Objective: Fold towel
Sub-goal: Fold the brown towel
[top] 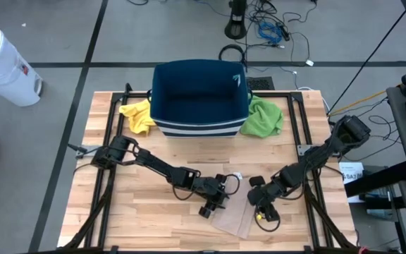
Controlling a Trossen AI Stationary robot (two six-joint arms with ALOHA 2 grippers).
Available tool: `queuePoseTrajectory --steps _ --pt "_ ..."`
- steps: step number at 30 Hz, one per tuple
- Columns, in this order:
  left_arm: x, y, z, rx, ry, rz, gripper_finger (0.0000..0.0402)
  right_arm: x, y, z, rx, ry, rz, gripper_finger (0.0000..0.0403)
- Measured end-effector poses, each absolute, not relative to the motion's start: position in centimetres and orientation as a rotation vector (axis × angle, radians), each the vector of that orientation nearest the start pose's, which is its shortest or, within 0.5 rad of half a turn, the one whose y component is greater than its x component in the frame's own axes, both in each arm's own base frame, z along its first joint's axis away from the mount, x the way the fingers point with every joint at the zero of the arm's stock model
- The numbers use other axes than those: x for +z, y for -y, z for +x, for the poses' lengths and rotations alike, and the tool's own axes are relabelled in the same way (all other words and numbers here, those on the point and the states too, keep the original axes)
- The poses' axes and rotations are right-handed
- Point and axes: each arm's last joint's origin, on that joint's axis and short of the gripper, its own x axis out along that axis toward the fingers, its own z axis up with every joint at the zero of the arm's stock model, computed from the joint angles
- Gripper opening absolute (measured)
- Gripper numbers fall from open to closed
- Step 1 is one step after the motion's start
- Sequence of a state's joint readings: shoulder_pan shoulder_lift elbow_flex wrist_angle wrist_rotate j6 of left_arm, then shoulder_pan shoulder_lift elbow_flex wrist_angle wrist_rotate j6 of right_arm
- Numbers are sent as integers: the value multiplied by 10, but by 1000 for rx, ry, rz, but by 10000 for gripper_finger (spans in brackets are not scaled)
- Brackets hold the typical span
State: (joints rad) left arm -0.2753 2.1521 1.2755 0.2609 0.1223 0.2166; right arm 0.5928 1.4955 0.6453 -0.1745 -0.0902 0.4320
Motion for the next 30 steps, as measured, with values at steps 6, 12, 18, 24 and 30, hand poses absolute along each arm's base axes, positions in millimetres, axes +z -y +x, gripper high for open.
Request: queuePoseTrajectory --steps 6,12,18,24,30 --pt "119 125 429 -454 -569 266 204 126 -154 219 363 -1067 81 167" --pt "118 122 429 -465 -564 304 204 118 -158 230 347 -952 -27 166" --pt "113 110 429 -440 -636 300 204 113 -154 233 289 -928 -131 166" --pt "112 98 431 -406 -657 278 204 111 -143 241 245 -928 -128 166" --pt "112 86 432 -374 -682 250 204 111 -133 249 225 -901 -144 166"
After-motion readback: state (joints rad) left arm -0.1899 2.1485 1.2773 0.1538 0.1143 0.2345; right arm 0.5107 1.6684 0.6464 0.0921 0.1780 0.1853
